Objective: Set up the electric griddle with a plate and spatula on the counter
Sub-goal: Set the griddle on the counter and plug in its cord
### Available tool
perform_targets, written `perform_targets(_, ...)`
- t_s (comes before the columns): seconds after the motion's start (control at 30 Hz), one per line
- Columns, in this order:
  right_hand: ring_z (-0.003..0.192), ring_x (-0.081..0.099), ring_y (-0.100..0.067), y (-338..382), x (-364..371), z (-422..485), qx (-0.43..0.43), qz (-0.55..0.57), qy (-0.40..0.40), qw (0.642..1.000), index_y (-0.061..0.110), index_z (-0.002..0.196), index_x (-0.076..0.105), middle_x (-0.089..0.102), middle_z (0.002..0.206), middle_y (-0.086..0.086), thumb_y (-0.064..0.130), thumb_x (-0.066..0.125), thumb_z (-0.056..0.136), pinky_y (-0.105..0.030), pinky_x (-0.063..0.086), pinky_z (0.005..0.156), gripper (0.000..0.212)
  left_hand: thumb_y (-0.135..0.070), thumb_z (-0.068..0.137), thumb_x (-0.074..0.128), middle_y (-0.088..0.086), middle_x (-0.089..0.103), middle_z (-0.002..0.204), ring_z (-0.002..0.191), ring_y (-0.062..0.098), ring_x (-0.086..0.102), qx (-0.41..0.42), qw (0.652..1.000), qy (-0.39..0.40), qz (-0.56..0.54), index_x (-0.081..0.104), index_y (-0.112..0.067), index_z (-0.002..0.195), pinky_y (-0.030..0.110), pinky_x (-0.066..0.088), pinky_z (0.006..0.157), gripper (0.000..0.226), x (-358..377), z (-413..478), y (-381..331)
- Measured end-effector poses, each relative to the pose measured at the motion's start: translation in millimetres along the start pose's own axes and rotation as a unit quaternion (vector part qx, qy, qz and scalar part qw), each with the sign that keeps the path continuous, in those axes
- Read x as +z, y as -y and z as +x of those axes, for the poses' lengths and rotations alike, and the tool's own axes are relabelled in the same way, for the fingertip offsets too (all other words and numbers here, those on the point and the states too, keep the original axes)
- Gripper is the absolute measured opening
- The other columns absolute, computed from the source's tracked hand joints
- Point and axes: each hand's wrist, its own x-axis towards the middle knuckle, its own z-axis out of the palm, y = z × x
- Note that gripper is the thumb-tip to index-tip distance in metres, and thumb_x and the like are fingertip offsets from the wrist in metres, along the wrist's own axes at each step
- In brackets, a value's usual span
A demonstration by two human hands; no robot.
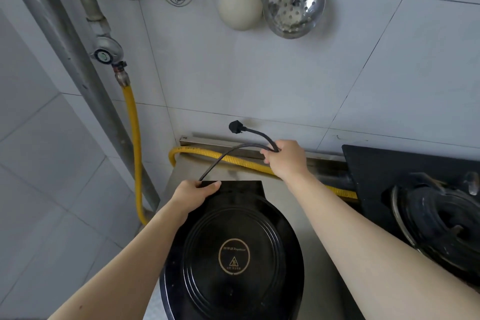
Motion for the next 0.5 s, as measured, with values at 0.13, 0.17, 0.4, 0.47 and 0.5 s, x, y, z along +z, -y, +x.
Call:
perform_targets(0.13, 0.084, 0.063, -0.027, -30, -9, -6, 0.017, -0.091, -0.019, 0.996, 0.020, 0.077, 0.065, 0.067, 0.081, -0.005, 0.028, 0.058, 0.093, -0.031, 0.046, 0.069, 0.019, -0.042, 0.076, 0.073, 0.006, 0.069, 0.093, 0.084, 0.020, 0.066, 0.004, 1.000, 0.012, -0.003, 0.066, -0.013, 0.100, 0.025, 0.048, 0.060, 0.039, -2, 0, 3)
perform_targets(0.17, 0.083, 0.063, -0.028, -37, -11, -7, 0.025, -0.110, -0.028, 0.993, 0.018, 0.078, 0.065, 0.066, 0.080, -0.004, 0.028, 0.057, 0.093, -0.029, 0.042, 0.067, 0.020, -0.043, 0.074, 0.074, 0.005, 0.070, 0.093, 0.083, 0.020, 0.067, 0.012, 1.000, 0.015, -0.001, 0.066, -0.014, 0.099, 0.025, 0.049, 0.060, 0.039, -3, 0, 2)
perform_targets(0.4, 0.078, 0.056, -0.026, -74, -19, -17, 0.126, -0.212, -0.066, 0.967, 0.014, 0.103, 0.068, 0.067, 0.092, -0.008, 0.026, 0.055, 0.095, -0.029, 0.041, 0.061, 0.020, -0.052, 0.064, 0.078, 0.005, 0.074, 0.091, 0.083, 0.020, 0.071, 0.063, 0.996, 0.061, -0.002, 0.067, -0.016, 0.097, 0.031, 0.057, 0.071, 0.049, -10, -5, -8)
perform_targets(0.47, 0.081, 0.058, -0.027, -82, -24, -22, 0.140, -0.295, -0.037, 0.944, 0.013, 0.107, 0.066, 0.064, 0.090, -0.007, 0.021, 0.053, 0.095, -0.030, 0.041, 0.062, 0.019, -0.051, 0.063, 0.079, 0.005, 0.074, 0.090, 0.081, 0.019, 0.072, 0.080, 0.994, 0.073, -0.005, 0.067, -0.016, 0.097, 0.030, 0.058, 0.069, 0.050, -11, -7, -9)
perform_targets(0.5, 0.077, 0.056, -0.025, -86, -25, -25, 0.146, -0.337, -0.012, 0.930, 0.012, 0.106, 0.065, 0.059, 0.082, -0.005, 0.017, 0.052, 0.094, -0.030, 0.040, 0.061, 0.018, -0.051, 0.063, 0.079, 0.005, 0.074, 0.090, 0.081, 0.019, 0.072, 0.085, 0.993, 0.077, -0.007, 0.067, -0.015, 0.097, 0.030, 0.058, 0.068, 0.050, -11, -8, -10)
